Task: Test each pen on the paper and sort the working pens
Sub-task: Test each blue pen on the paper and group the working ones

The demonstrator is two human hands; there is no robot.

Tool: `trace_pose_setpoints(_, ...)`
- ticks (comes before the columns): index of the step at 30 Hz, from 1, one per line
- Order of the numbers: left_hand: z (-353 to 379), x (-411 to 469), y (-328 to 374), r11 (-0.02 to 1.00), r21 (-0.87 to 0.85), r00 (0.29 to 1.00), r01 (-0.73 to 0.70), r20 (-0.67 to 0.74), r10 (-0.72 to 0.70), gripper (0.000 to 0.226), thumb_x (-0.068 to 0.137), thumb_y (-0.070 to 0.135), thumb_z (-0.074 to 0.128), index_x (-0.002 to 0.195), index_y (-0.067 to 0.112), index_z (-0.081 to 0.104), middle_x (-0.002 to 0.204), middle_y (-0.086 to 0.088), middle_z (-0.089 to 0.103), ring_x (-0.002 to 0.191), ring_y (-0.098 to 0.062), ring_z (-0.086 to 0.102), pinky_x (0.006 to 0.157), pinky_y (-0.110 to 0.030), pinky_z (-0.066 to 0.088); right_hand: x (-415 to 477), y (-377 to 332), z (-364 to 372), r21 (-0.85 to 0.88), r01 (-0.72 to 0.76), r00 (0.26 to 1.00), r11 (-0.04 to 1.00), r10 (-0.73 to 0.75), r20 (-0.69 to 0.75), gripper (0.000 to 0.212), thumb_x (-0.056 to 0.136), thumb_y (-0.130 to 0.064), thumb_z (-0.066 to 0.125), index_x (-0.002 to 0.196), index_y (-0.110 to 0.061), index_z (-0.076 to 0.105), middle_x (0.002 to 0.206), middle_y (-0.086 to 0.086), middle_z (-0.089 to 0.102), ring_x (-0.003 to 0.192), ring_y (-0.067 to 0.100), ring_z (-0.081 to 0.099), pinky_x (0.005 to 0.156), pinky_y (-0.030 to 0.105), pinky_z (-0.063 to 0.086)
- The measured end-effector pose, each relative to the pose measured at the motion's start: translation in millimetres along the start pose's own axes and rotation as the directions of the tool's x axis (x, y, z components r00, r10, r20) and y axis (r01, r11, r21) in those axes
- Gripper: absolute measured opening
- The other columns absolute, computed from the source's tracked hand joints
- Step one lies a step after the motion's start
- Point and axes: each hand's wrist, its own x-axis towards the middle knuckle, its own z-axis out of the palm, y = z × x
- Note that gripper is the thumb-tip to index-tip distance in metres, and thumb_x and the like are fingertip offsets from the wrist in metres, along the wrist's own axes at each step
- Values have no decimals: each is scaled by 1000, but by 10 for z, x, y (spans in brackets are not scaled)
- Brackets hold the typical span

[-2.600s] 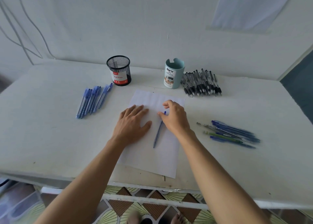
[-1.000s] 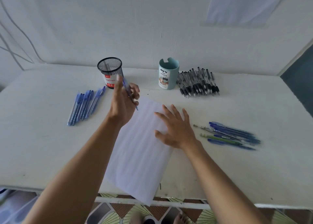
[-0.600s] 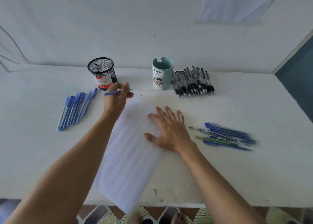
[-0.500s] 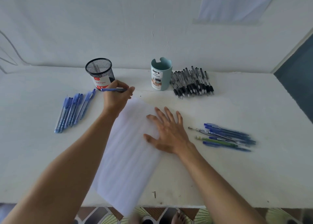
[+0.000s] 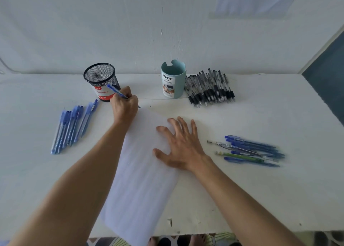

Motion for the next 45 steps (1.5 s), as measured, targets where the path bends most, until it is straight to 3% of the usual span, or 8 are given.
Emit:
trace_pose_setpoints(4,7,6,12,999,38,999,12,32,-14,17,67,-10,47,63,-1,33,60,-7,27,49,-10,23,41,-18,17,71,-30,17,5,10,999,1000,-10,-31,69,84,-71,45,139,-32,34,151,11,25,149,34,7,119,61,-3)
trace_pose_setpoints(10,12,-25,58,997,80,997,-16,75,10,16,66,-12,42,63,0,31,55,-1,24,42,-9,29,40,-21,21,85,-25,23,26,20,1000,999,-21,7,66,86,-69,44,139,-31,31,165,6,1,153,25,-4,118,61,-7)
trace_pose_setpoints(16,21,-2,31,996,86,997,-11,82,4,17,66,-10,42,64,1,30,59,-6,25,44,-8,25,42,-22,21,78,-39,4,12,12,999,1000,-12,30,67,87,-69,42,141,-30,28,166,5,4,153,24,-4,118,60,-9)
trace_pose_setpoints(22,25,-32,71,997,77,994,-27,109,19,13,67,-15,43,65,-7,32,62,-8,27,43,-8,26,37,-11,20,79,-47,7,3,8,1000,1000,-8,29,68,87,-69,41,141,-31,28,166,5,4,153,24,-4,118,61,-9)
trace_pose_setpoints(28,34,-7,50,996,92,994,-19,112,8,11,67,-14,42,66,-7,34,62,-7,28,48,-7,23,38,-11,18,75,-49,-10,11,8,1000,1000,-9,20,67,87,-69,42,140,-31,28,166,5,5,153,24,-2,118,60,-8)
trace_pose_setpoints(36,42,-5,43,991,130,992,-29,122,12,18,66,-12,43,63,2,33,57,-1,26,52,-12,24,42,-20,19,80,-46,-11,17,6,1000,1000,-7,23,67,86,-69,42,140,-31,28,166,5,5,153,24,-2,118,61,-8)
trace_pose_setpoints(41,46,-21,75,995,96,989,-30,145,16,32,68,-13,44,59,13,28,55,0,26,43,-7,27,39,-16,18,82,-52,-8,13,5,1000,1000,-5,24,67,86,-69,43,140,-31,28,166,5,5,153,24,-2,118,60,-9)
trace_pose_setpoints(45,35,-22,81,993,111,988,-29,155,12,34,68,-12,45,59,14,27,55,0,25,52,-12,23,46,-24,18,82,-55,-5,14,4,1000,1000,-5,25,68,86,-69,43,140,-31,28,166,5,5,153,24,-2,118,60,-9)
